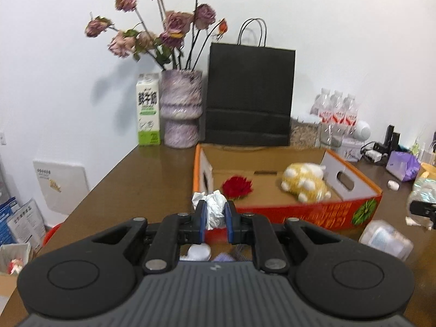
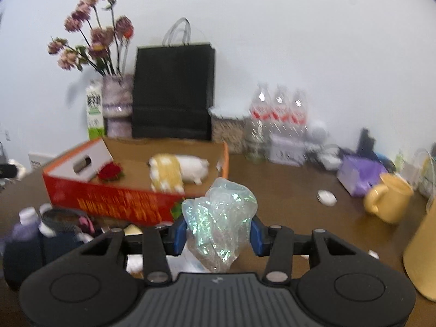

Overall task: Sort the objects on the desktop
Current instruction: 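Carry tissue and plastic bag into the box and open both tools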

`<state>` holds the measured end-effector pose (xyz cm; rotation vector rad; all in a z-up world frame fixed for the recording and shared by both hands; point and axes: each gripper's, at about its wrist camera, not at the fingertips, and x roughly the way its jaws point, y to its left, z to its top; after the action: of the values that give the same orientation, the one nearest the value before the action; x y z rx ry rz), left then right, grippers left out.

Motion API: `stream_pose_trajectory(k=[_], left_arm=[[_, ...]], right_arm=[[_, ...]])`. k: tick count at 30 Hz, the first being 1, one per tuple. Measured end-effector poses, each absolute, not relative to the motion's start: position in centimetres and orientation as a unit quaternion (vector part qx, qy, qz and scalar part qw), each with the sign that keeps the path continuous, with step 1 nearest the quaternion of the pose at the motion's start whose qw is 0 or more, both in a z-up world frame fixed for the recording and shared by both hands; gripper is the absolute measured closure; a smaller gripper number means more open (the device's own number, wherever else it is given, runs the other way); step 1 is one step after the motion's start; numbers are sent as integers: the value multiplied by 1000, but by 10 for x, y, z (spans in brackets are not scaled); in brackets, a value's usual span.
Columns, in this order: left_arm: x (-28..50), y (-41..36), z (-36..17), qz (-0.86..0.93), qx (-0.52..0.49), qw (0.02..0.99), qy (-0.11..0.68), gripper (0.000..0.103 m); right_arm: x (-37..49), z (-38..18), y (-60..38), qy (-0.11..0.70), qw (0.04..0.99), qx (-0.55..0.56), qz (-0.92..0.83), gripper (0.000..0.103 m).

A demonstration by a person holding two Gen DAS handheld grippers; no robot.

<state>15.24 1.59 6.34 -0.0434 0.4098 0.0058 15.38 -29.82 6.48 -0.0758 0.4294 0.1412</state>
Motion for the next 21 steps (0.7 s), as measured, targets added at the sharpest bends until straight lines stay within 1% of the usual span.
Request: stream_pose_trajectory(k=[5,12,16,21], left_arm=[[177,3,83,-19,-26,983,179,88],[227,-17,96,-37,-24,985,165,88],[253,-21,90,-35,-30,983,175,88],[279,-20,66,-23,-32,977,211,88]], right_arm=[[184,86,-280,182,979,-27,91,59],[239,102,-251,168,980,-7,108,59],[270,98,-238,179,978,5,111,59],[291,78,-231,208,971,2,117,59]])
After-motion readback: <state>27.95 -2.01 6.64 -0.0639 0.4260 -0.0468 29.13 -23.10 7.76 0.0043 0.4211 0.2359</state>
